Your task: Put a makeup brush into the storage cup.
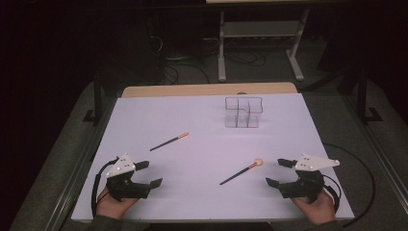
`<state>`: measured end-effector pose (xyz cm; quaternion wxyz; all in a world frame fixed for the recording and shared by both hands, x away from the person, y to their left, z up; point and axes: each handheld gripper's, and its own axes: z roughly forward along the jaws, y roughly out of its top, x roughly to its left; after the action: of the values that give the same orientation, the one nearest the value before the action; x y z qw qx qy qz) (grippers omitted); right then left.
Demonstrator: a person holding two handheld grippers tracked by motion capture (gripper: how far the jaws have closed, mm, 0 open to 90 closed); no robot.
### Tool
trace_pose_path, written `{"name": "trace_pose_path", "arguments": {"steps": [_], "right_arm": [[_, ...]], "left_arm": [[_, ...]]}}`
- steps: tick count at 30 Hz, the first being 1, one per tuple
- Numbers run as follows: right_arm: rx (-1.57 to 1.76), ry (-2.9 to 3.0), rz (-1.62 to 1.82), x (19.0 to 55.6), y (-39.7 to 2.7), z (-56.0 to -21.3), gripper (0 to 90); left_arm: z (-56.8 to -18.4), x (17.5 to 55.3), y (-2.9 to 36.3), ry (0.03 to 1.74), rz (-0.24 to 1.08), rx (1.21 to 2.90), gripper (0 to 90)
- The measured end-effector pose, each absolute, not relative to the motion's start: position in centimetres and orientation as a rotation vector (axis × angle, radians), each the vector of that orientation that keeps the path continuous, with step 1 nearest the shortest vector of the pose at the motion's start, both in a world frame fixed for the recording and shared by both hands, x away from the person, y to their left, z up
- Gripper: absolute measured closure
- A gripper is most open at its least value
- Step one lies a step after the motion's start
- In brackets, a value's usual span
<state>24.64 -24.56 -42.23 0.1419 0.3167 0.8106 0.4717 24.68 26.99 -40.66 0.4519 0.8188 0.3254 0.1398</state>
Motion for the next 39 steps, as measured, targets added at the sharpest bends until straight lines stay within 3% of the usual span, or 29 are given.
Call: {"name": "trace_pose_path", "arguments": {"steps": [39], "right_arm": [[0.906,2.337,1.366,24.84,-24.61,-42.15,16.5]], "left_arm": [[-40.3,24.74,27.17,0.775,0.342,2.07,19.4]]}}
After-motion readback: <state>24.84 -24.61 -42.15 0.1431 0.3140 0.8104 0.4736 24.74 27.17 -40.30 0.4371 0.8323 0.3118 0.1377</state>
